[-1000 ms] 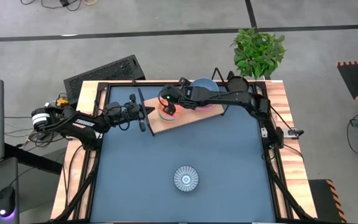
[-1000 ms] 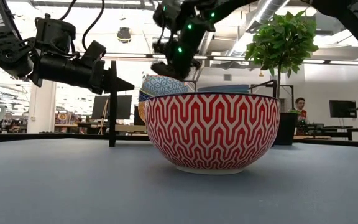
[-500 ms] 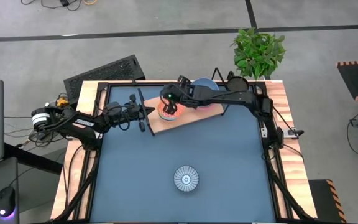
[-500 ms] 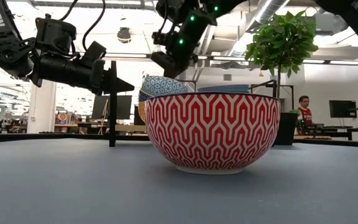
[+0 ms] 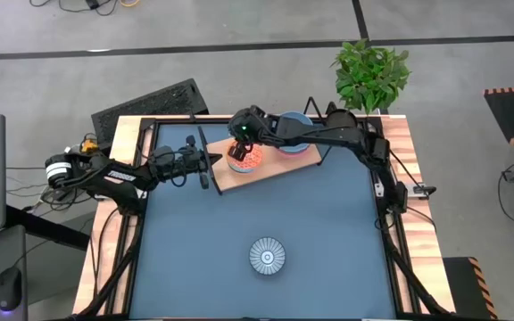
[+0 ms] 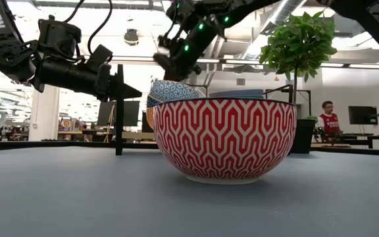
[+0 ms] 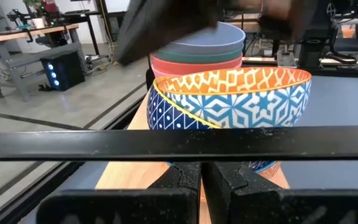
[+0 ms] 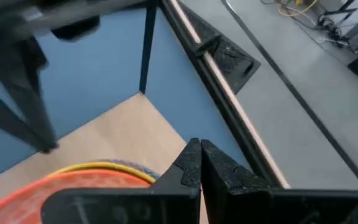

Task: Place and stack bowls onto a shelf
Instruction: Adjust the stacked colored bowls

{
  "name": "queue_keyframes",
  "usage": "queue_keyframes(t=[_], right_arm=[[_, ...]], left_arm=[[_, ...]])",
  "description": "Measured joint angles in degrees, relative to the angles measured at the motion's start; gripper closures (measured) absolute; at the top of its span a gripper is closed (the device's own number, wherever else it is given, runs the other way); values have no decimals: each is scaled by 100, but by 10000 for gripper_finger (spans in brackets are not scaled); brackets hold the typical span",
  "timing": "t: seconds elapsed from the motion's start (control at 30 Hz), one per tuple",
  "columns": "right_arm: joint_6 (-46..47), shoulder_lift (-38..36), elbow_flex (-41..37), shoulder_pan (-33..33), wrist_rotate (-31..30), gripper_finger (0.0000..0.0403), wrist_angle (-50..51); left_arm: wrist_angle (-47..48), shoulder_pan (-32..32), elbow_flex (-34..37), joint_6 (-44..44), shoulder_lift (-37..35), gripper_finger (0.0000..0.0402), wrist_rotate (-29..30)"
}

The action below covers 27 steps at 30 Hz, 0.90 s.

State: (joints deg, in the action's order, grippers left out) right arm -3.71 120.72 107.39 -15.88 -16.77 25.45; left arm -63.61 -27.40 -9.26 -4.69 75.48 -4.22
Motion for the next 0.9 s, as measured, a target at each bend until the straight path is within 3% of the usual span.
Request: queue_keyframes(t=[0.7,0.9], right_arm=[[22,297,-3,-39,225,381,-112],[-80,256,317,38,212,381,-38]], left_arm=[[-4,0,0,2,0,401,19],[-4,0,0,9,0,402,17]])
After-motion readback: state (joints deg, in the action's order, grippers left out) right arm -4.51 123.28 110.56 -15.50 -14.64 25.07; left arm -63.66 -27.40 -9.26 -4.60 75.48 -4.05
